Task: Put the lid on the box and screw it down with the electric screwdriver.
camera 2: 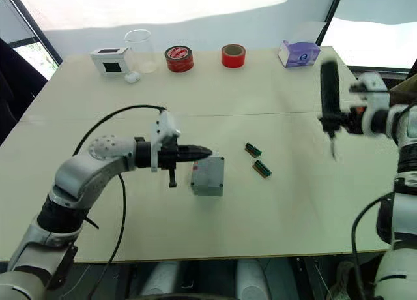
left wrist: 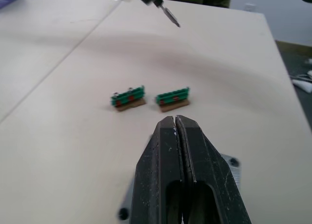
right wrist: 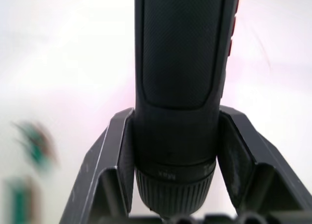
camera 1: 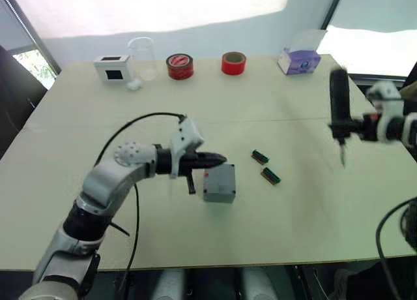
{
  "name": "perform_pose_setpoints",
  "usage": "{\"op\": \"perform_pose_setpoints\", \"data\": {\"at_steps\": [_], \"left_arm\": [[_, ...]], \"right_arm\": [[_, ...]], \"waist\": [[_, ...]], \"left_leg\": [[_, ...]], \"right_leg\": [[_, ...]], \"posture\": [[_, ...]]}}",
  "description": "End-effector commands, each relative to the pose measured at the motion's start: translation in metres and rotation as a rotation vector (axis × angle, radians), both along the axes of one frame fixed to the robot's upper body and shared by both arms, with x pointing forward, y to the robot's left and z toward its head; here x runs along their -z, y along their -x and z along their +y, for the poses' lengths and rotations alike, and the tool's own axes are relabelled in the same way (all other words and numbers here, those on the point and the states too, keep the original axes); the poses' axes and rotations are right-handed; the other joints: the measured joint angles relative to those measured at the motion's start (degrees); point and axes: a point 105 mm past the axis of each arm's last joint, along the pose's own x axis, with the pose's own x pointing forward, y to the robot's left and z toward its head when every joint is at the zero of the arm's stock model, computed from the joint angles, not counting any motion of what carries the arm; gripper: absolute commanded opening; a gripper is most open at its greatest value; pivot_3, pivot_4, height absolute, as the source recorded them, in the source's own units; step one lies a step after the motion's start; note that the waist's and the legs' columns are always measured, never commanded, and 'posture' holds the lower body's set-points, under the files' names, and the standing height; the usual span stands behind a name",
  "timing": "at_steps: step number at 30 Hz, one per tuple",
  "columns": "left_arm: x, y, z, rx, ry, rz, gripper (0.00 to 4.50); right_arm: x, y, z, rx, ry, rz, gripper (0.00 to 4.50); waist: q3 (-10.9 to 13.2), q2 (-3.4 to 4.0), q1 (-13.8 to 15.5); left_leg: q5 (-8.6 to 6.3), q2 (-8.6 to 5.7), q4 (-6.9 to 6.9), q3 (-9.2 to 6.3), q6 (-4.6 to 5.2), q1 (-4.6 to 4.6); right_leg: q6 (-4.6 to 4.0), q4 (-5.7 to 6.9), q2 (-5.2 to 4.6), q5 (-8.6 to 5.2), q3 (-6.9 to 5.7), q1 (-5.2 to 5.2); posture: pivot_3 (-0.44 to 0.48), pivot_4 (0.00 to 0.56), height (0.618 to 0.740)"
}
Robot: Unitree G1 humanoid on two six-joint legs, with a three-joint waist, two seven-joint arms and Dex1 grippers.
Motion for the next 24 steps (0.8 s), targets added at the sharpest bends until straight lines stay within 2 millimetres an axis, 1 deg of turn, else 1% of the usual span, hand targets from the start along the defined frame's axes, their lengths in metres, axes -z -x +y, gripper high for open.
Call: {"op": "perform_pose_setpoints", "data": {"at_steps": [1, 2, 3, 4, 6, 7, 11, 15, 18, 24], "left_arm": [[-0.006, -0.008, 0.010, -0.002, -0.025, -0.024, 0.00], [-0.005, -0.009, 0.011, -0.003, -0.029, -0.017, 0.00], [-0.002, -0.012, 0.013, -0.007, -0.046, -0.012, 0.00], [0.001, -0.014, 0.014, -0.010, -0.060, -0.009, 0.00], [0.006, -0.015, 0.014, -0.005, -0.082, -0.003, 0.00], [0.007, -0.015, 0.014, -0.002, -0.085, -0.001, 0.00], [0.018, -0.005, 0.003, 0.072, -0.130, 0.014, 0.00], [0.023, 0.001, -0.007, 0.110, -0.156, 0.001, 0.00], [0.031, 0.003, -0.014, 0.137, -0.194, -0.017, 0.00], [0.043, -0.001, -0.012, 0.133, -0.252, -0.028, 0.00]], "right_arm": [[-0.044, 0.035, 0.050, -0.073, -0.303, -0.286, 1.78], [-0.042, 0.041, 0.064, -0.122, -0.368, -0.271, 1.78], [-0.041, 0.044, 0.073, -0.109, -0.419, -0.296, 1.78], [-0.041, 0.046, 0.077, -0.089, -0.453, -0.312, 1.78], [-0.039, 0.054, 0.091, -0.104, -0.455, -0.351, 1.78], [-0.039, 0.057, 0.095, -0.116, -0.453, -0.356, 1.78], [-0.019, 0.080, 0.137, -0.228, -0.341, -0.374, 1.78], [-0.003, 0.088, 0.152, -0.267, -0.280, -0.359, 1.78], [0.005, 0.092, 0.159, -0.295, -0.265, -0.345, 1.78], [0.013, 0.092, 0.168, -0.312, -0.232, -0.348, 1.78]], "waist": [[0.0, 0.00, 0.2], [0.0, 0.00, 0.5], [0.0, 0.01, 0.9], [0.0, 0.00, 1.2], [0.0, 0.02, 1.7], [0.0, 0.02, 1.9], [0.0, 0.01, 1.6], [0.0, 0.01, 0.2], [0.0, 0.01, 0.0], [0.0, 0.01, 0.0]], "left_leg": [[0.04, 0.00, -0.04, -0.07, -0.07, -0.14], [0.11, -0.03, -0.02, -0.11, -0.18, -0.27], [0.16, -0.08, 0.06, -0.18, -0.26, -0.42], [0.15, -0.13, 0.22, -0.17, -0.25, -0.51], [0.08, -0.34, 0.40, -0.11, -0.12, -0.52], [-0.05, -0.45, 0.40, -0.15, 0.11, -0.51], [-0.15, -0.61, 0.51, -0.17, 0.28, -0.49], [-0.14, -0.46, 0.46, -0.11, 0.29, -0.45], [-0.13, -0.37, 0.46, -0.11, 0.29, -0.43], [-0.13, -0.29, 0.46, -0.11, 0.28, -0.42]], "right_leg": [[0.00, 0.06, 0.02, 0.00, 0.00, -0.16], [0.00, 0.31, 0.00, 0.00, -0.02, -0.28], [-0.01, 0.41, -0.06, 0.00, -0.08, -0.37], [-0.01, 0.50, -0.09, 0.00, -0.06, -0.41], [-0.01, 0.70, -0.29, 0.00, 0.01, -0.43], [-0.01, 0.70, -0.34, 0.00, 0.01, -0.40], [-0.01, 0.70, -0.40, 0.00, 0.09, -0.37], [0.01, 0.80, -0.24, -0.02, 0.17, -0.41], [0.02, 0.79, -0.15, -0.02, 0.18, -0.41], [0.02, 0.78, -0.08, -0.04, 0.18, -0.41]], "posture": [[0.000, 0.150, 0.740], [0.000, 0.150, 0.740], [0.000, 0.150, 0.740], [0.000, 0.150, 0.740], [0.000, 0.150, 0.740], [0.000, 0.150, 0.740], [0.000, 0.150, 0.740], [0.000, 0.150, 0.740], [0.000, 0.150, 0.740], [0.000, 0.150, 0.740]]}}
